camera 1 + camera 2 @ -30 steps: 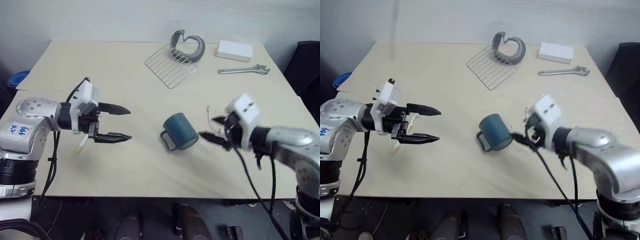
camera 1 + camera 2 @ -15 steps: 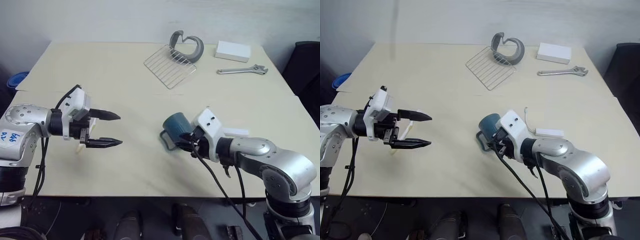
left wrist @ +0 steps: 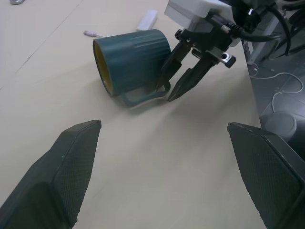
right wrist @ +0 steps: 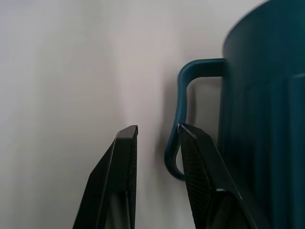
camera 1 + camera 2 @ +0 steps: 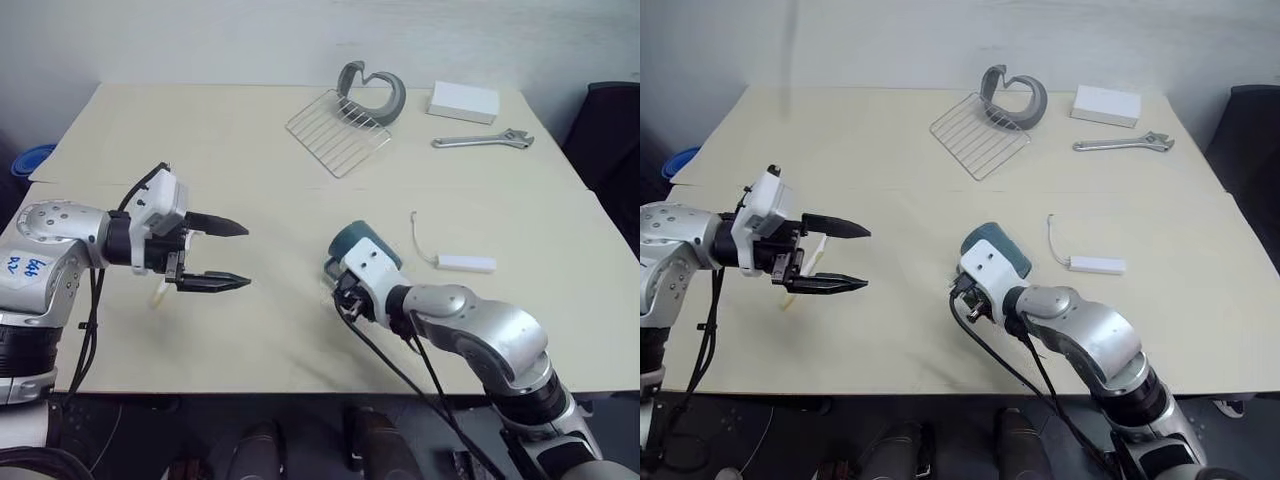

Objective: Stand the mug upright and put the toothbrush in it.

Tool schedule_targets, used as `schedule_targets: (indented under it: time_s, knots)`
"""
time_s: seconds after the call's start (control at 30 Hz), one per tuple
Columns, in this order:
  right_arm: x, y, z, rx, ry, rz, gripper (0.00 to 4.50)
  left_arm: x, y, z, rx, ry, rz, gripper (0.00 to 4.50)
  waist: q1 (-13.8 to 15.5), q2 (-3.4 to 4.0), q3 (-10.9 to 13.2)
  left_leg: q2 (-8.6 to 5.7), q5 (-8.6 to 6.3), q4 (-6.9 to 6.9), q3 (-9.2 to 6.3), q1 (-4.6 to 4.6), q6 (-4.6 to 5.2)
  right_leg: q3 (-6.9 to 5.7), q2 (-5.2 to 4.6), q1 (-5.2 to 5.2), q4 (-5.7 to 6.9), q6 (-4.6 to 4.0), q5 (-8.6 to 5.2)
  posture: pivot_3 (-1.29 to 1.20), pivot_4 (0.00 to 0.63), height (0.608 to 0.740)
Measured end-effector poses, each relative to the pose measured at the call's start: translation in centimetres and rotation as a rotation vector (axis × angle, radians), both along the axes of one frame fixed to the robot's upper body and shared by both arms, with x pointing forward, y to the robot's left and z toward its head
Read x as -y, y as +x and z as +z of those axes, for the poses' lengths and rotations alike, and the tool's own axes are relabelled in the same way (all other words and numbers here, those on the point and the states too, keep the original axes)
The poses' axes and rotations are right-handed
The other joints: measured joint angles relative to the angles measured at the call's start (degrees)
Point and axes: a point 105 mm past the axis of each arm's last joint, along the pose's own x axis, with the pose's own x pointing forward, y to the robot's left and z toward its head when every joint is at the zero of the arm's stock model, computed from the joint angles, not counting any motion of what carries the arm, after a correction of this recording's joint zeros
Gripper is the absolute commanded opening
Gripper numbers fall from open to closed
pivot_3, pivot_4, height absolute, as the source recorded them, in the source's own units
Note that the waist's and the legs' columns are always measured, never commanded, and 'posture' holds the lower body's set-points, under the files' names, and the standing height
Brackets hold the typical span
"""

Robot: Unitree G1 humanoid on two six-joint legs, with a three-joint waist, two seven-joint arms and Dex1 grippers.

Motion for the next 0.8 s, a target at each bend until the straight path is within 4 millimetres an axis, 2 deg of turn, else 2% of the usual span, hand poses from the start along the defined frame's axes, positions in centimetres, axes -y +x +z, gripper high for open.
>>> schedule_targets:
  time_s: [0.23,0.37,0.47,0.53,0.6,0.7,0.8]
  knots:
    - [0.2,2.2,0.0,0.047,-0.025,-0.073,1.37,0.5,0.1,-0.2,-0.001,-0.001,-0.016,4.5,-0.1,0.0,0.0,0.04,0.0,0.0,0.01,0.03,0.0,-0.02,0.05,-0.01,0.05,0.0,0.0,0.0,0.15,0.74]
    - [0.0,2.6,-0.6,0.053,-0.046,-0.075,1.37,0.5,0.1,0.0,0.01,-0.001,-0.018,4.5,-0.2,0.0,0.0,0.04,0.0,0.0,0.02,0.02,-0.01,-0.01,0.05,-0.01,0.04,0.0,0.0,0.0,0.15,0.74]
    - [0.0,2.5,-1.3,0.048,-0.048,-0.059,0.78,0.5,0.2,-0.1,0.01,-0.002,-0.016,4.5,-0.1,0.0,0.0,0.03,0.0,0.0,0.02,0.0,-0.01,-0.01,0.04,-0.01,0.02,0.01,0.0,0.0,0.15,0.74]
    - [0.0,2.5,-1.3,0.054,-0.046,-0.052,0.06,0.5,0.2,-0.1,0.011,-0.001,-0.014,4.5,-0.1,0.0,0.0,0.03,0.0,0.0,0.03,0.0,0.0,0.0,0.04,-0.01,0.02,0.01,0.01,0.0,0.15,0.74]
    - [0.1,2.7,-0.5,0.085,-0.031,-0.044,0.02,0.5,0.3,-0.1,0.012,0.0,-0.01,4.5,-0.1,-0.03,0.0,0.03,0.0,0.0,0.02,0.05,0.0,0.0,0.04,0.01,0.03,0.02,0.01,0.0,0.15,0.74]
    - [0.2,2.7,-0.5,0.08,-0.023,-0.027,0.02,0.2,0.5,-0.1,0.015,-0.002,0.009,4.5,-0.1,-0.04,0.0,0.04,0.0,0.0,0.0,0.06,-0.01,-0.01,0.06,0.02,0.05,0.01,0.01,0.0,0.15,0.74]
    - [-0.6,3.2,0.2,0.073,0.076,0.015,0.02,-0.2,0.8,-0.1,0.014,-0.014,0.043,4.5,-0.3,-0.04,0.0,0.07,0.0,0.0,0.03,0.08,-0.01,0.01,0.09,0.02,0.06,0.02,0.01,0.0,0.15,0.74]
